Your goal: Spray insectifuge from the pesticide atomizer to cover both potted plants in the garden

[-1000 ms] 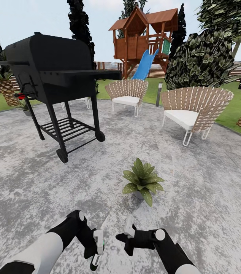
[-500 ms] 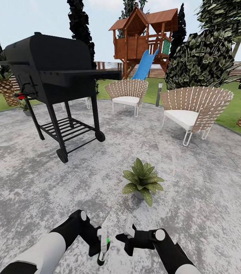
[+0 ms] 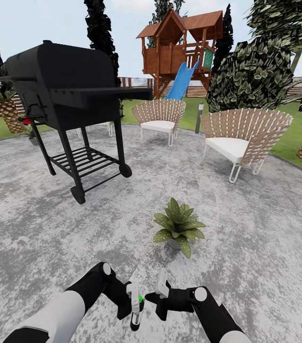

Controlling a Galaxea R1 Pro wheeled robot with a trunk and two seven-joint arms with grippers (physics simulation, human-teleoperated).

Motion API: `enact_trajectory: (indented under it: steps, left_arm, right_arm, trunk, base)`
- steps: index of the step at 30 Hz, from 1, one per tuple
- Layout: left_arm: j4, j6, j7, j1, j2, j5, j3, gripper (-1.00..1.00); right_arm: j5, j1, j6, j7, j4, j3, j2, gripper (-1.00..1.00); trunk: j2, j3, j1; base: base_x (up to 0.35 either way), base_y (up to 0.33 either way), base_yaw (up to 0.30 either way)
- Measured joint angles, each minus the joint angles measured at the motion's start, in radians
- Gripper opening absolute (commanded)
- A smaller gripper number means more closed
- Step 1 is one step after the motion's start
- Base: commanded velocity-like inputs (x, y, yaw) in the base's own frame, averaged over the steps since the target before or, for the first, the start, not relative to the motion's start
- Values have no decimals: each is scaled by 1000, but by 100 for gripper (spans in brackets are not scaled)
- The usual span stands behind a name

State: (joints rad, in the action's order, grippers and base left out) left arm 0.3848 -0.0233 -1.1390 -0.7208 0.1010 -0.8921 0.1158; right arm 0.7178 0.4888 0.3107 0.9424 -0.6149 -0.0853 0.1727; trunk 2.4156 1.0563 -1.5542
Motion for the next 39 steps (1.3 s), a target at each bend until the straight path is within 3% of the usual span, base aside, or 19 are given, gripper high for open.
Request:
enact_trajectory:
  steps: [35,38,39]
  left_arm:
    - [-1,-29,-2,-1,9,4,-3,-100]
    - [-9,-30,-2,0,1,-2,1,-100]
    - [-11,-29,-2,0,-17,-10,3,-100]
  right_arm:
    - [1,0,0,-2,2,-1,0,-100]
    - [1,0,0,-2,2,-1,0,-100]
    - [1,0,0,-2,2,-1,0,-100]
  trunk:
    - [0,0,0]
    - [0,0,0]
    - [0,0,0]
  base:
    - [0,0,0]
    - [0,0,0]
    - [0,0,0]
